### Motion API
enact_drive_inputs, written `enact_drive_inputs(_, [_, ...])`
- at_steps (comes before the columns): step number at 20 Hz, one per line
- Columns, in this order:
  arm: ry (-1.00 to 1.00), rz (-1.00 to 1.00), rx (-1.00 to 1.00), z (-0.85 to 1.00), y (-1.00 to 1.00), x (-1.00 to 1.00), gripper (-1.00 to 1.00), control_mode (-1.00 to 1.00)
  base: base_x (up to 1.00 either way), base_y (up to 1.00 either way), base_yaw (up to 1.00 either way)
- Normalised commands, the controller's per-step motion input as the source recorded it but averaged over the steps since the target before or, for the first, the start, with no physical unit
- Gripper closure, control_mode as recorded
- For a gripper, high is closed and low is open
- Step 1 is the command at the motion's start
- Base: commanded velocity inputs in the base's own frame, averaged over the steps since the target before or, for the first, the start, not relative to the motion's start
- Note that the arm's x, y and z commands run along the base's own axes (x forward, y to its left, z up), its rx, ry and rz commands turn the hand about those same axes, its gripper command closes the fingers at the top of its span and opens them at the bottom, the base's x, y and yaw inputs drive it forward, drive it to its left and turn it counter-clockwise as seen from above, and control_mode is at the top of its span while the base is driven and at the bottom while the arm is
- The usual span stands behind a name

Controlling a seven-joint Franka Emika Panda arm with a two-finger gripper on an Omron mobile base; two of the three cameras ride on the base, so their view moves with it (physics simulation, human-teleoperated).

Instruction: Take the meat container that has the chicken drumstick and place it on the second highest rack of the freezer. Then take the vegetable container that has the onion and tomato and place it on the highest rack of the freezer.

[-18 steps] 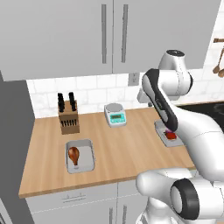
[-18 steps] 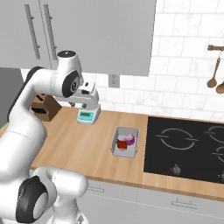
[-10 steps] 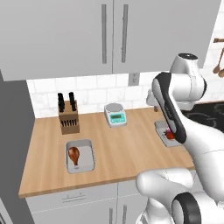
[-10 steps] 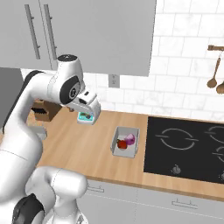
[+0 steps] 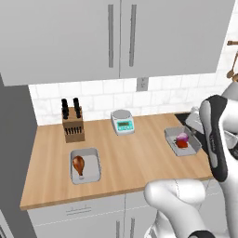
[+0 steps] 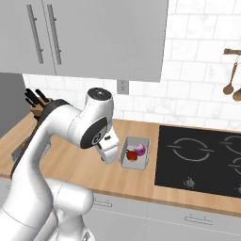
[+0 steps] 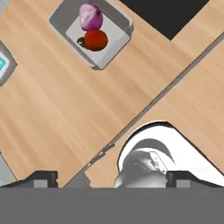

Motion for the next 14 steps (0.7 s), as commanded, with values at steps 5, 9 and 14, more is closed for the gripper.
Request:
enact_drive_inputs(5, [0.11,-0.19,0.1,-0.56,-1.0,0.05,-1.0,-1.0,0.0,0.0,0.0])
enact_drive_inputs(9, [0.15,-0.16,0.13,-0.45,-0.81,0.72,-1.0,-1.0,0.0,0.0,0.0])
enact_drive_inputs(14, [0.09,-0.21,0.11,-0.44,-0.21,0.9,-1.0,-1.0,0.0,0.0,0.0])
